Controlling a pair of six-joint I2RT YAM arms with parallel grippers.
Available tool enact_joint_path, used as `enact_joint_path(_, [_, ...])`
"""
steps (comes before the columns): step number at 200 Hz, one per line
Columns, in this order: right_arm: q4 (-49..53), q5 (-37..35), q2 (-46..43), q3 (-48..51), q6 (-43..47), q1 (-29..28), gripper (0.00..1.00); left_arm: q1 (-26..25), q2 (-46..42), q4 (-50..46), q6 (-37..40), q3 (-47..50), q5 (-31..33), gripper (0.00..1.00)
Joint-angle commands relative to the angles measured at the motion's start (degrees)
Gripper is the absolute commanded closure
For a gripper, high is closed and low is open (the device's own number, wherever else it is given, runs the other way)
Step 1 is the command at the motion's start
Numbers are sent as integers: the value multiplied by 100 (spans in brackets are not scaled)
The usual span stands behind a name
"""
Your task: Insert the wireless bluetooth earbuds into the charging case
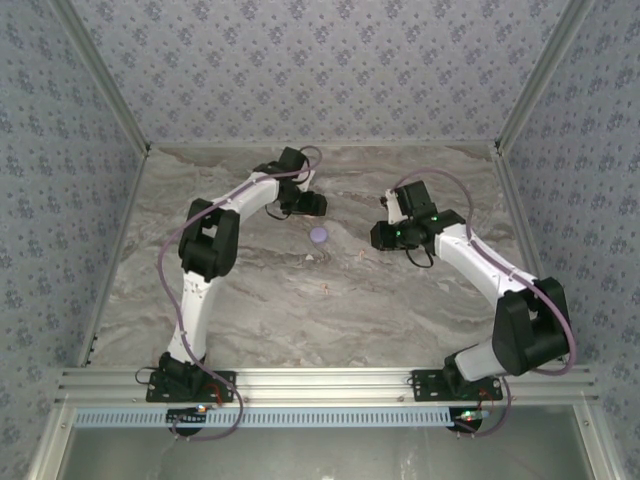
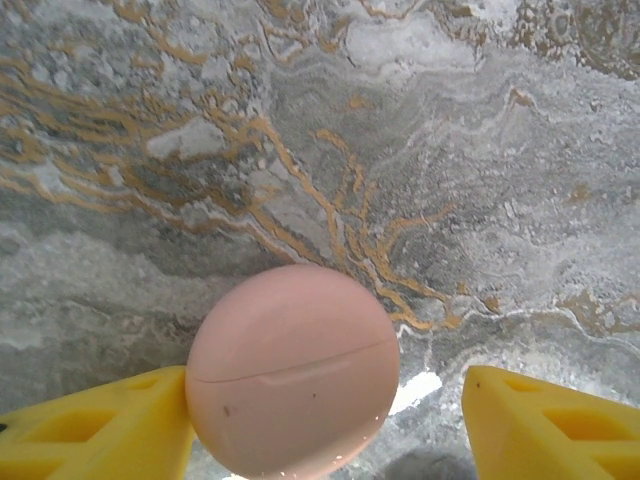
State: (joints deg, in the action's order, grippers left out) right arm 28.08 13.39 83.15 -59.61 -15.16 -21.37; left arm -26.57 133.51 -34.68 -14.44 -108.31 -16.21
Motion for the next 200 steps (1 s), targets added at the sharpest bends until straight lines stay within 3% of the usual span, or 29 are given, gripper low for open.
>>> enact_joint_path(1, [-57,262,282,-316,65,59,77,-10,-471,14,-134,283,-354,30])
enact_joint_path(59, [46,842,1700,-1575,-27,78,76,422,-1327,771,-541,1177,-865,30])
enact_joint_path(98, [257,1220,2717,-2543,-140,80,73,821,-1767,1431,-1250,1964,-1133,36])
enact_joint_path(169, [168,1934,4174,-3890,-471,185,66,858,-1935,2336,-2701,2809,-1165,39])
enact_joint_path(200, [250,2178,4746,-4566,-574,252,66,875,-1862,2458,-2912,2807,-1173,50])
